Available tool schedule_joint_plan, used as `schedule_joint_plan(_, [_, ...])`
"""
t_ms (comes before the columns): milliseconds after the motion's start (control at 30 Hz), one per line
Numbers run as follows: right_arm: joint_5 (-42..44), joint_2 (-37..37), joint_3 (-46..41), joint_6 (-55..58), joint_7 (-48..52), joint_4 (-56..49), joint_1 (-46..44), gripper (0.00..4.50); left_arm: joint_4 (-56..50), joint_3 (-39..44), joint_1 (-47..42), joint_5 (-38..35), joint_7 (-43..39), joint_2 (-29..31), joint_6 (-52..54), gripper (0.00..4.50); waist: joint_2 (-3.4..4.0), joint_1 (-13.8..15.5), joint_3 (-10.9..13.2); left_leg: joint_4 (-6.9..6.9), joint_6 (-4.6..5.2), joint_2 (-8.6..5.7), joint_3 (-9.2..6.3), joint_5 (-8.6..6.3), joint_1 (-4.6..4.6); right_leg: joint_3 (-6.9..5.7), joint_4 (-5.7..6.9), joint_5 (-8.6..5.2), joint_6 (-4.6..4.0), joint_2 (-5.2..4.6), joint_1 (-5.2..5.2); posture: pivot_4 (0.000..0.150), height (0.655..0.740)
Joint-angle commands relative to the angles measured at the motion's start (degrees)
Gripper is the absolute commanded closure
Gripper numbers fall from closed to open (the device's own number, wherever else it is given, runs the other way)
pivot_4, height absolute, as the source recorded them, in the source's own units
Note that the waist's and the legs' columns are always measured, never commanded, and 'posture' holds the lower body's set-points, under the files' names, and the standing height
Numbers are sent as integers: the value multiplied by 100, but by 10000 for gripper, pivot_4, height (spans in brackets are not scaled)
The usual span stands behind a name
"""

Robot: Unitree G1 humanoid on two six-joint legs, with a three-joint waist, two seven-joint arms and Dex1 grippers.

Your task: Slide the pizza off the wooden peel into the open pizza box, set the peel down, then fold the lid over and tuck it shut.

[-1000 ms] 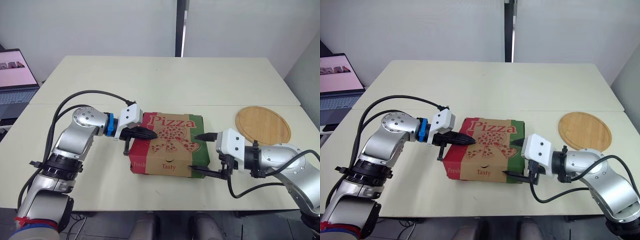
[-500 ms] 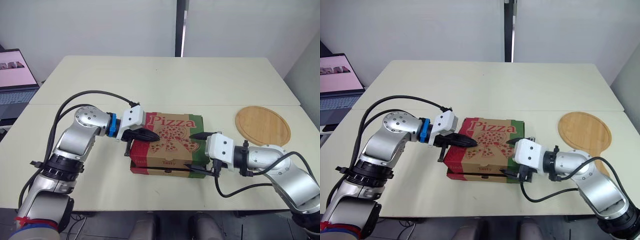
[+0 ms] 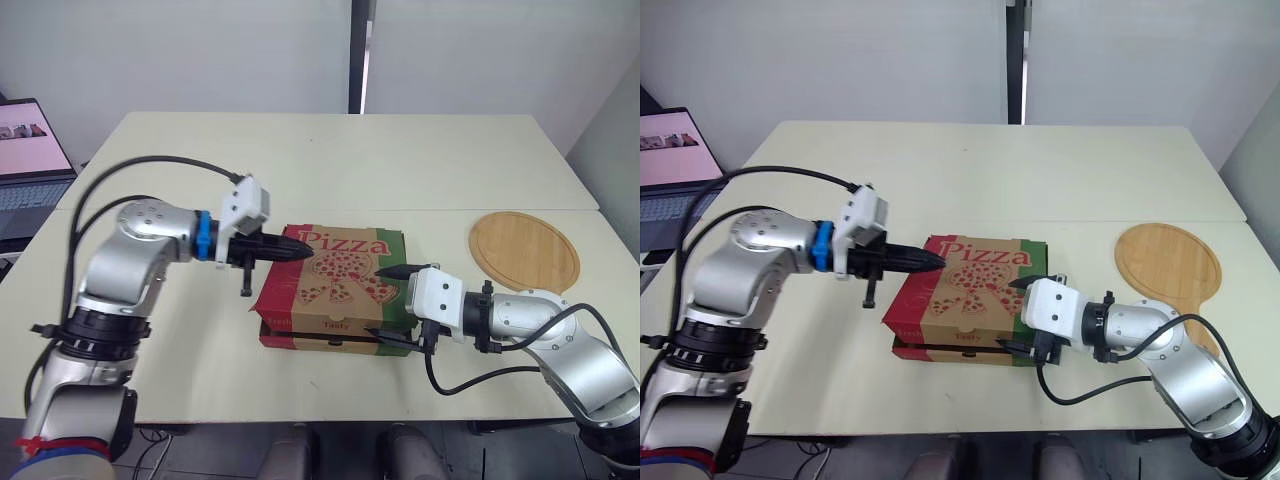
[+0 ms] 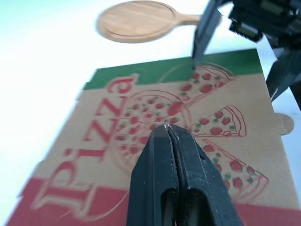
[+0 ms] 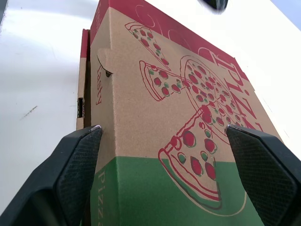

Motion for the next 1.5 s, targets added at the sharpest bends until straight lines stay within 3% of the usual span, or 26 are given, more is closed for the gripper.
schedule_joint_plan(33, [15,15,-118,30,5,-63,-189,125,-490,137,56,-316,53,79,246,45000,0,1,0,0,0,0,0,0,0,0,0,0,0,0,1,1500,7281])
schedule_joint_plan(233, [4,10,-47,66,17,-56,-279,125,-668,89,240,-220,355,88,254,45000,0,7,0,0,-1,0,0,1,0,1,0,0,0,-1,1,1500,7281])
schedule_joint_plan(433, [35,-24,-45,161,41,-123,-297,125,-114,359,420,-12,333,672,-51,45000,0,-12,0,-3,0,1,1,0,1,2,1,0,0,1,-4,1500,7281])
schedule_joint_plan(600, [82,-30,-65,230,92,-155,-334,125,218,260,538,-31,-600,1642,-104,45000,-2,-10,1,-3,0,0,1,0,-1,2,-2,0,0,0,-4,1500,7281])
schedule_joint_plan(733, [86,-25,-65,219,143,-157,-322,125,283,-11,863,284,-1004,2054,-516,45000,-1,-10,1,-6,2,0,1,-1,0,2,-2,0,0,-1,-4,1500,7281])
schedule_joint_plan(933, [54,2,-28,157,135,-151,-253,125,88,-128,811,264,-753,1612,-420,45000,-4,31,2,-3,3,0,-1,-2,-3,0,-2,0,0,-1,-2,1500,7281])
schedule_joint_plan(1500, [35,2,-7,31,187,-105,-153,125,27,-466,820,589,-692,1295,-862,45000,-4,2,2,-5,3,1,0,-2,-2,0,0,0,0,0,-4,1500,7281])
